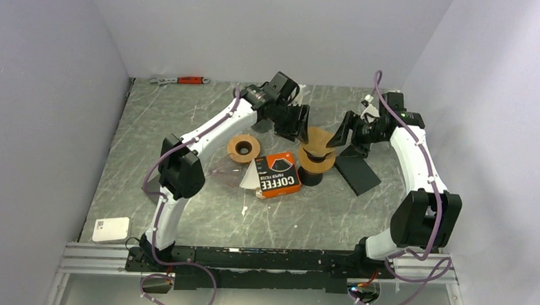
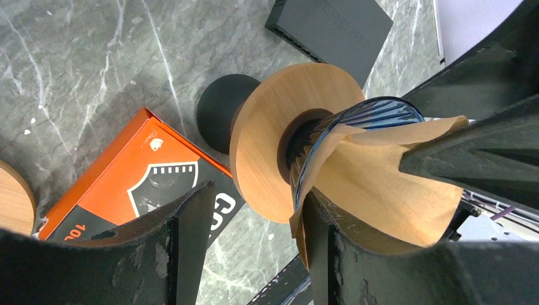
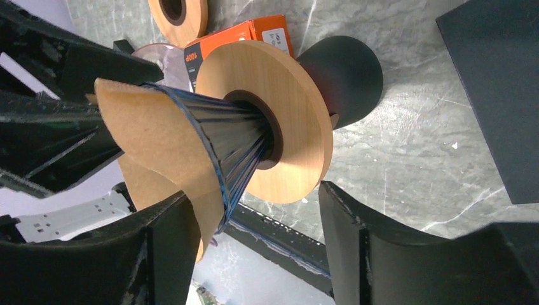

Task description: Place the coffee filter in the dripper

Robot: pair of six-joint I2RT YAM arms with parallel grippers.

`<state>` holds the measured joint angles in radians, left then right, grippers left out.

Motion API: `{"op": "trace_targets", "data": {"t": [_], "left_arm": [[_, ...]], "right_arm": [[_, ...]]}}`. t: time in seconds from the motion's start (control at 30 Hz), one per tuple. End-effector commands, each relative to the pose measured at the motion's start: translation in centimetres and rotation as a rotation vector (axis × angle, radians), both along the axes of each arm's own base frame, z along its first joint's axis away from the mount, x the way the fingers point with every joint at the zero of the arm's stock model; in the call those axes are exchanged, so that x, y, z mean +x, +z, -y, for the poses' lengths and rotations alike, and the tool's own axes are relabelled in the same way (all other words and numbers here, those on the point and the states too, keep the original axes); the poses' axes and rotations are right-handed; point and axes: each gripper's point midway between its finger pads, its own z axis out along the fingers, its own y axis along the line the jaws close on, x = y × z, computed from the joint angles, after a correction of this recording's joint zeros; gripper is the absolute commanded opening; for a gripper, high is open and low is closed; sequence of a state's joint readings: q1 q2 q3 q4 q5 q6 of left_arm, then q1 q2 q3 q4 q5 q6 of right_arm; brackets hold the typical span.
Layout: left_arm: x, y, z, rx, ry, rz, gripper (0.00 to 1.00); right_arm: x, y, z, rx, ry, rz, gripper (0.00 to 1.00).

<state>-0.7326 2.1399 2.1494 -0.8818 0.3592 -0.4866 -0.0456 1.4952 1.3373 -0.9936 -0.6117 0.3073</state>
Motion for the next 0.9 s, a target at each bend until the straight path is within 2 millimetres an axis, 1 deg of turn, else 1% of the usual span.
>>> {"op": "trace_targets", "data": {"t": [0.0,0.1,0.23,0.33,0.53,0.63,0.73,0.87], "left_arm": [[0.8,2.9,0.4,-0.047,0.002,0.070,0.58],[0.8,3.1,0.7,-0.063,-0.004,0.068,0.59],[0.7,3.3,1.0,-0.078,-0.014,0.065,0.59],[0.6,3.3,1.0,-0.081,-0.018,0.063,0.59],[0.3,2.8,1.1,-0.079,-0.028,0.047,0.57],[0.3,2.6,1.1,-0.080,-0.032,0.043,0.57],[0.3,2.7,1.1,-0.080,-0.033,0.046,0.56],[0.1,2.5,1.2,-0.086,-0.043,0.037,0.56]], "right_arm": [[0.4,3.1,0.0,-0.009,0.018,0.120,0.71],[0.2,3.0,-0.5,-0.007,0.044,0.129,0.76],[0.7,3.0,-1.0,-0.019,0.063,0.147,0.83],[1.1,2.8,-1.9,-0.040,0.090,0.151,0.85],[2.1,2.3,-2.2,-0.073,0.084,0.144,0.85],[2.4,1.3,-1.8,-0.098,0.068,0.112,0.83],[2.4,0.5,-1.3,-0.125,0.053,0.084,0.74],[2.4,-0.3,-1.2,-0.136,0.049,0.062,0.65]]}}
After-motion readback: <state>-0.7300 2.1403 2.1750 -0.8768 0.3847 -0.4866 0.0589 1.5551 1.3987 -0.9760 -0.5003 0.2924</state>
